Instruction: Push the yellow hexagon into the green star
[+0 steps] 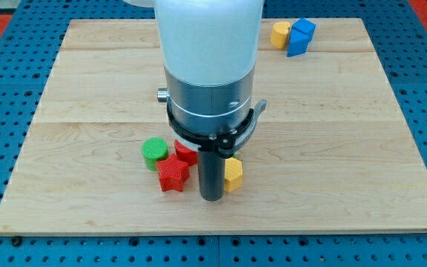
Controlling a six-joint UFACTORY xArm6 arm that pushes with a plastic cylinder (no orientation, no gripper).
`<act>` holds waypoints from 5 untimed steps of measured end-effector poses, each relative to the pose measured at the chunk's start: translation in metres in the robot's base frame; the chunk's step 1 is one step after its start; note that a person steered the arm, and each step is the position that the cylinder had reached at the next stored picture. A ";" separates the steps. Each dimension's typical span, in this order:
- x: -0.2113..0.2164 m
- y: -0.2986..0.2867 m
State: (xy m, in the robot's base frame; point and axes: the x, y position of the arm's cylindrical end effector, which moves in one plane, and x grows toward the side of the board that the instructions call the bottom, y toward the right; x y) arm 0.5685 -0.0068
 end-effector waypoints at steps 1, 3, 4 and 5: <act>0.002 0.000; 0.010 0.012; 0.014 0.035; 0.017 0.036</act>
